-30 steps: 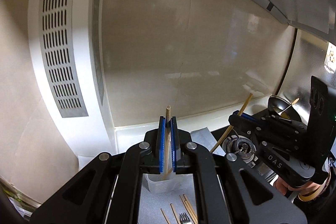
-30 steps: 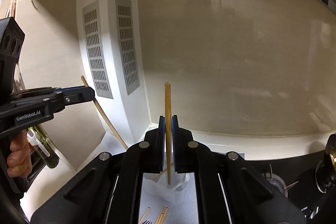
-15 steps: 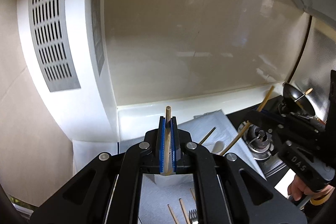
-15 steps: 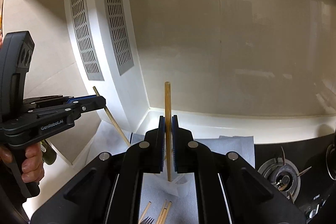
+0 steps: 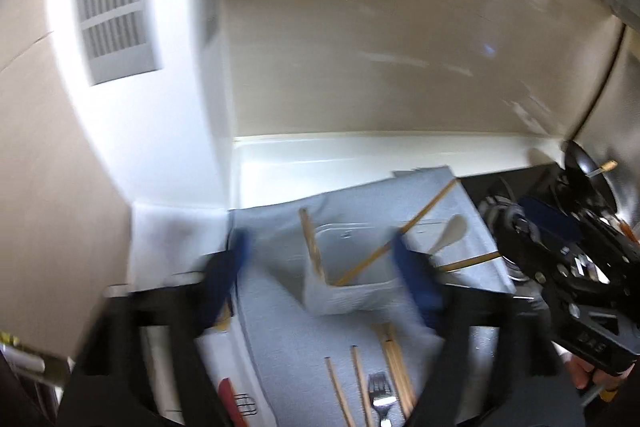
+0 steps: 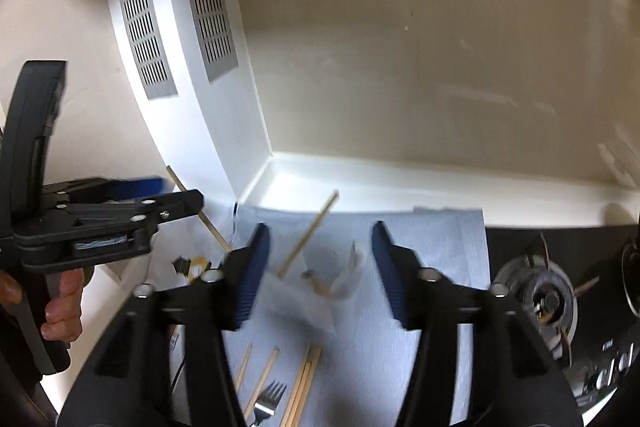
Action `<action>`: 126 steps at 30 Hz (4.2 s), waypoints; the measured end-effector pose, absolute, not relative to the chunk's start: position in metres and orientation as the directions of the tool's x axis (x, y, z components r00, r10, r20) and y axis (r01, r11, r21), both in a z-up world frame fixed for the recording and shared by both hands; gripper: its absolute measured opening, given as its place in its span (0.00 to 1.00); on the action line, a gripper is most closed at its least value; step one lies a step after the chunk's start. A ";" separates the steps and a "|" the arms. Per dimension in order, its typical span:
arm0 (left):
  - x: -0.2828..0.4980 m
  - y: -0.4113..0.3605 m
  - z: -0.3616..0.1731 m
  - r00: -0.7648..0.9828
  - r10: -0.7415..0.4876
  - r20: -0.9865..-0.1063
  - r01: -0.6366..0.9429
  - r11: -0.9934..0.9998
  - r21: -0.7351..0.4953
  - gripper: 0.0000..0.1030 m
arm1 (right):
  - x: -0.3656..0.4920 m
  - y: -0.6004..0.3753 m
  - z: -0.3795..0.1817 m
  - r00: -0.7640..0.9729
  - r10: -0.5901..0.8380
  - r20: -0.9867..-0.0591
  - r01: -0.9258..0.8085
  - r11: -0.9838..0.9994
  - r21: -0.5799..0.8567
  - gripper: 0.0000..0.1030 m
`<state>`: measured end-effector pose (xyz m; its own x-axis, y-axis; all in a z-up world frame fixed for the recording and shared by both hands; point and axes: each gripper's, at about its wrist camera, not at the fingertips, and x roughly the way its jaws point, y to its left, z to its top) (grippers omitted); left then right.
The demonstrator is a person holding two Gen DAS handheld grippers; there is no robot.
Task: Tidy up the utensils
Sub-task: 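Drop the chopstick from the left tool into the holder while the right tool releases its chopstick, then move both tools back down to the remaining chopsticks and fork, then grasp a chopstick with the right tool while the left tool grasps another and lifts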
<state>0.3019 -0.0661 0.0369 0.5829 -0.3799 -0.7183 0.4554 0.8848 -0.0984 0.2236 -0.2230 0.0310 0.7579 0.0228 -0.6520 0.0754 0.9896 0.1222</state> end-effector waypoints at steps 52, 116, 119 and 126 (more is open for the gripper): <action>0.213 -0.028 -0.085 0.299 -0.146 -0.943 0.329 0.943 -0.041 0.86 | 0.184 -0.209 -0.115 0.399 0.139 -0.906 0.138 0.968 0.209 0.39; 0.274 -0.069 -0.128 0.108 -0.265 -0.958 0.367 0.906 -0.209 0.05 | 0.184 -0.264 -0.137 0.405 0.071 -0.912 0.232 0.956 0.177 0.06; 0.266 -0.056 -0.094 0.182 -0.335 -0.924 0.381 0.891 -0.248 0.05 | 0.178 -0.264 -0.111 0.463 0.094 -0.882 0.223 0.950 0.218 0.06; 0.246 -0.040 -0.028 0.310 -0.411 -0.857 0.432 0.864 -0.258 0.05 | 0.161 -0.254 -0.060 0.573 0.122 -0.811 0.153 0.956 0.252 0.06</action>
